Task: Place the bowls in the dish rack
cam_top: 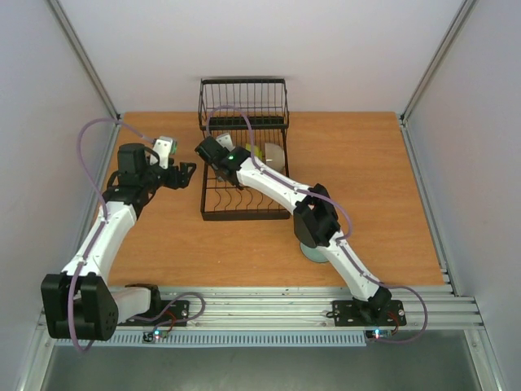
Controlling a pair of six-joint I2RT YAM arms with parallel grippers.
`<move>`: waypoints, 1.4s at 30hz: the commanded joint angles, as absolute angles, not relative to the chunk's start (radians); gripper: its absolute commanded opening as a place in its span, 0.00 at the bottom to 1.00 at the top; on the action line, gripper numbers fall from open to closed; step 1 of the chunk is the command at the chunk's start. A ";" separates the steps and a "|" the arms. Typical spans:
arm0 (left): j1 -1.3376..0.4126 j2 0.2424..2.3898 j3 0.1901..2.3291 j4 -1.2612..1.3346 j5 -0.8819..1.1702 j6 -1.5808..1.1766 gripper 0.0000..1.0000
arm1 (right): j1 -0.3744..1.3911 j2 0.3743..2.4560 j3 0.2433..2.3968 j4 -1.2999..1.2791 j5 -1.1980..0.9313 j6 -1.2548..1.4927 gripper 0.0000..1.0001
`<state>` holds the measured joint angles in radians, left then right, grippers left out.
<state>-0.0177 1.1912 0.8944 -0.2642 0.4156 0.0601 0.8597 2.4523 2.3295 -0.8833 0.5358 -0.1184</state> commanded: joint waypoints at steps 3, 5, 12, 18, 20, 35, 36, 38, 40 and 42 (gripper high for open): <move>-0.012 1.176 0.873 -0.220 0.472 0.066 0.80 | 0.868 2.523 2.442 -0.989 0.685 -0.125 0.01; -0.012 1.181 0.873 -0.221 0.480 0.064 0.81 | 0.868 2.535 2.454 -0.995 0.698 -0.128 0.01; -0.012 1.202 0.877 -0.219 0.492 0.061 0.81 | 0.868 2.565 2.471 -0.993 0.663 -0.135 0.01; -0.012 1.210 0.879 -0.219 0.492 0.061 0.81 | 0.868 2.576 2.470 -0.965 0.602 -0.138 0.01; -0.012 1.210 0.879 -0.218 0.492 0.061 0.81 | 0.868 2.579 2.470 -0.955 0.580 -0.139 0.01; -0.012 1.201 0.873 -0.222 0.496 0.066 0.81 | 0.872 2.521 2.336 -0.837 0.463 -0.155 0.57; -0.012 1.200 0.873 -0.223 0.496 0.066 0.81 | 0.873 2.500 2.298 -0.807 0.465 -0.157 0.64; 0.017 1.200 0.872 -0.223 0.496 0.067 0.81 | 0.877 2.453 2.222 -0.752 0.474 -0.166 0.73; 0.018 1.200 0.870 -0.224 0.498 0.067 0.81 | 0.881 2.395 2.145 -0.693 0.471 -0.178 0.77; 0.019 1.200 0.868 -0.224 0.501 0.069 0.81 | 0.885 2.356 2.094 -0.656 0.460 -0.184 0.79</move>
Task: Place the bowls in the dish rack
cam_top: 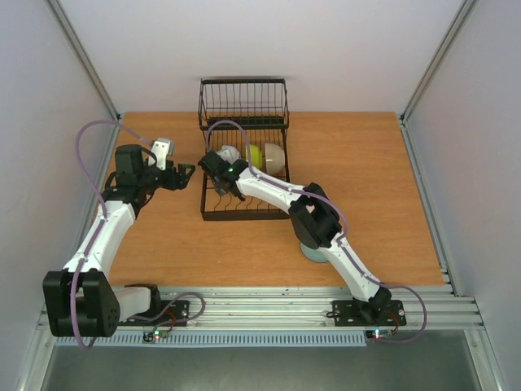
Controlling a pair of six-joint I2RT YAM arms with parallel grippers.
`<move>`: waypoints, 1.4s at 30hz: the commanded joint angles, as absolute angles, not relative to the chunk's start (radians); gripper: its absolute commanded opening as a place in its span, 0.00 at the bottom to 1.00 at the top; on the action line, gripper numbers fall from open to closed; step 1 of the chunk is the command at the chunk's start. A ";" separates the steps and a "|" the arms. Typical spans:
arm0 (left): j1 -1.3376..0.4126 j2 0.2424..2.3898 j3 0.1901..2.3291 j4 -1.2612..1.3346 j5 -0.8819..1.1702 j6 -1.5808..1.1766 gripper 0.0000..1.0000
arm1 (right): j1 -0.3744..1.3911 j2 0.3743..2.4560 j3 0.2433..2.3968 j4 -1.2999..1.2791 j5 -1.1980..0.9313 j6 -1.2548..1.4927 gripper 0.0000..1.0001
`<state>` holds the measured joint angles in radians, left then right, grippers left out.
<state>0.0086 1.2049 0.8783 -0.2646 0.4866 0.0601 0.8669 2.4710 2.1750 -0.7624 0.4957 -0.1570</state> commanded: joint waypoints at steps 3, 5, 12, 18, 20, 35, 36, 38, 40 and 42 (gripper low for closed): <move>0.019 1.204 0.868 -0.225 0.505 0.069 0.81 | 0.901 2.309 2.041 -0.621 0.465 -0.202 0.80; 0.018 1.201 0.867 -0.228 0.504 0.069 0.81 | 0.917 2.271 1.991 -0.590 0.493 -0.215 0.80; 0.018 1.198 0.859 -0.232 0.502 0.076 0.81 | 0.950 2.049 1.740 -0.480 0.534 -0.212 0.79; 0.018 1.215 0.868 -0.240 0.515 0.071 0.81 | 0.939 1.880 1.527 -0.526 0.611 -0.132 0.76; 0.018 1.223 0.872 -0.244 0.518 0.069 0.81 | 0.922 1.831 1.458 -0.544 0.599 -0.092 0.76; 0.019 1.250 0.880 -0.250 0.521 0.061 0.81 | 0.624 1.570 1.028 -0.513 0.420 0.139 0.68; 0.018 1.256 0.882 -0.253 0.525 0.061 0.80 | 0.614 1.561 1.016 -0.521 0.419 0.145 0.67; 0.018 1.267 0.886 -0.252 0.534 0.058 0.81 | 0.595 1.546 0.993 -0.540 0.418 0.163 0.66; 0.019 1.277 0.891 -0.255 0.543 0.055 0.80 | 0.581 1.533 0.966 -0.552 0.421 0.178 0.66; 0.019 1.281 0.893 -0.256 0.550 0.054 0.80 | 0.570 1.518 0.936 -0.554 0.418 0.192 0.65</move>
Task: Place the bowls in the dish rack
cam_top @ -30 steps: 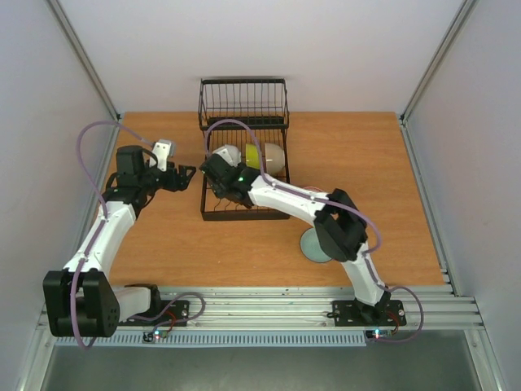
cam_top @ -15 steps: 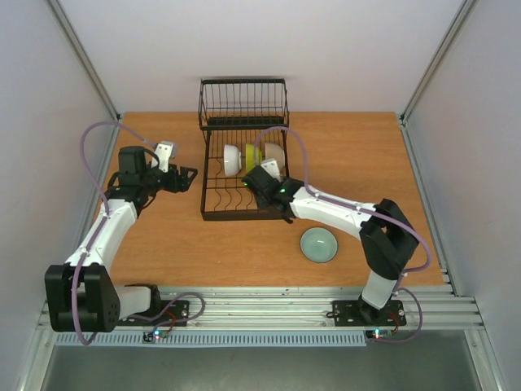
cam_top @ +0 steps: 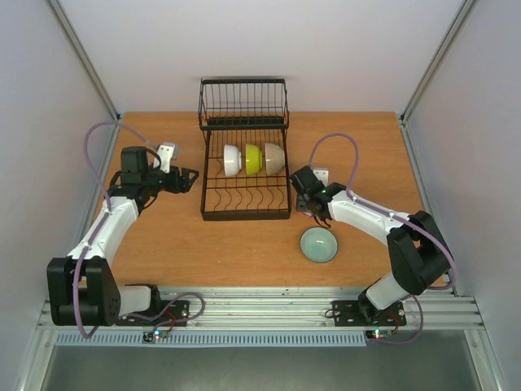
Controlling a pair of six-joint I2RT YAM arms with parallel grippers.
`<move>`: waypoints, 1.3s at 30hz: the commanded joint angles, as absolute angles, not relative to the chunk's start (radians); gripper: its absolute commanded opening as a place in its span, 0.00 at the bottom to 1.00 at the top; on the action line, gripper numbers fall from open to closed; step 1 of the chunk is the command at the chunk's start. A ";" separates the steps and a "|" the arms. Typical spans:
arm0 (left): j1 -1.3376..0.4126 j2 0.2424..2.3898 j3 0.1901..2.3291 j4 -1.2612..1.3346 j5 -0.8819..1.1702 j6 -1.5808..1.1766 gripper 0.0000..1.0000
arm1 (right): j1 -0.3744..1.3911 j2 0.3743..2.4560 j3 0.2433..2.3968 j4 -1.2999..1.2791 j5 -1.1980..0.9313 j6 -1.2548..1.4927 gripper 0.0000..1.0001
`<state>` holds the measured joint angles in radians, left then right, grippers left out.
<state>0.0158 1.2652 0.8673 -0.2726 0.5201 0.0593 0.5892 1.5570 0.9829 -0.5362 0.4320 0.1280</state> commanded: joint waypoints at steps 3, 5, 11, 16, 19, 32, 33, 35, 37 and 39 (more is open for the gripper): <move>0.018 1.281 0.893 -0.255 0.561 0.048 0.81 | 0.563 1.500 0.903 -0.556 0.419 0.206 0.64; 0.020 1.280 0.893 -0.255 0.565 0.048 0.80 | 0.560 1.488 0.893 -0.567 0.430 0.212 0.64; 0.019 1.275 0.892 -0.256 0.565 0.046 0.80 | 0.560 1.426 0.867 -0.602 0.466 0.229 0.61; 0.018 1.276 0.891 -0.256 0.565 0.048 0.81 | 0.560 1.368 0.844 -0.622 0.489 0.234 0.60; 0.018 1.276 0.893 -0.256 0.566 0.048 0.81 | 0.560 1.372 0.841 -0.629 0.500 0.235 0.59; 0.019 1.273 0.891 -0.258 0.559 0.051 0.81 | 0.513 1.489 0.809 -0.479 0.461 0.206 0.45; 0.018 1.274 0.891 -0.258 0.561 0.052 0.81 | 0.511 1.493 0.805 -0.469 0.458 0.206 0.43; 0.018 1.278 0.891 -0.257 0.565 0.052 0.81 | 0.511 1.494 0.793 -0.439 0.447 0.202 0.39; 0.018 1.284 0.892 -0.257 0.566 0.053 0.81 | 0.509 1.491 0.784 -0.416 0.438 0.199 0.34; 0.018 1.290 0.893 -0.256 0.566 0.055 0.81 | 0.509 1.495 0.782 -0.407 0.432 0.197 0.25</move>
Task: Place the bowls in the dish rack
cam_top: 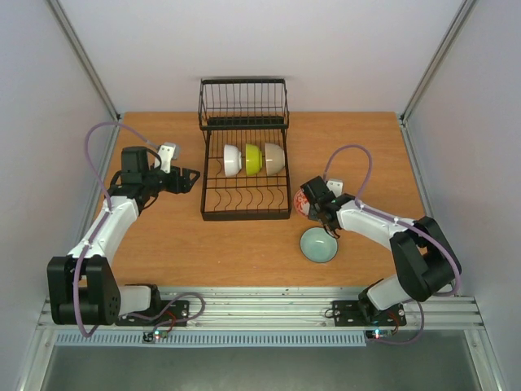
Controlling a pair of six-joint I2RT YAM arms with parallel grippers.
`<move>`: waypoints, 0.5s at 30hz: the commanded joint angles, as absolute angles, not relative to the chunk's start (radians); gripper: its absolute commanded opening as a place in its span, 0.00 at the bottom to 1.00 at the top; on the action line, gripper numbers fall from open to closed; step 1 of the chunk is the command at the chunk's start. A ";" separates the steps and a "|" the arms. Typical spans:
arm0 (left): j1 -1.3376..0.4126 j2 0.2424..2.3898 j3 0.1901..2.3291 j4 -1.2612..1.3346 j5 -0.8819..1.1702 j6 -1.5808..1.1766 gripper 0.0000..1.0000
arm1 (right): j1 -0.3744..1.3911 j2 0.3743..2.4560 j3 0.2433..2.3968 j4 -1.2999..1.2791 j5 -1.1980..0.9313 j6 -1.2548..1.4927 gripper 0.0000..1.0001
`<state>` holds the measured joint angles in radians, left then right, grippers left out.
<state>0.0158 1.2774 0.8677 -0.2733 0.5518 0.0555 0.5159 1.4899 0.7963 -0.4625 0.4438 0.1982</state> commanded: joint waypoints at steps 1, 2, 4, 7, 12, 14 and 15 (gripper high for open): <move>0.019 1.291 0.894 -0.256 0.567 0.055 0.81 | 0.509 1.498 0.785 -0.406 0.433 0.196 0.21; 0.019 1.293 0.894 -0.256 0.568 0.055 0.81 | 0.509 1.499 0.787 -0.406 0.435 0.194 0.16; 0.018 1.295 0.894 -0.256 0.568 0.055 0.80 | 0.509 1.499 0.788 -0.408 0.440 0.194 0.04; 0.019 1.300 0.897 -0.257 0.566 0.057 0.81 | 0.508 1.489 0.790 -0.423 0.455 0.197 0.01; 0.018 1.309 0.906 -0.270 0.566 0.058 0.81 | 0.508 1.428 0.775 -0.451 0.489 0.200 0.01; 0.018 1.310 0.909 -0.274 0.570 0.060 0.81 | 0.509 1.375 0.763 -0.453 0.494 0.195 0.01; 0.019 1.310 0.910 -0.276 0.571 0.061 0.81 | 0.511 1.344 0.757 -0.449 0.494 0.188 0.01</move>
<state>0.0158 1.3025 0.8730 -0.2813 0.5541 0.0563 0.5114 1.4445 0.7872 -0.3985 0.4496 0.2024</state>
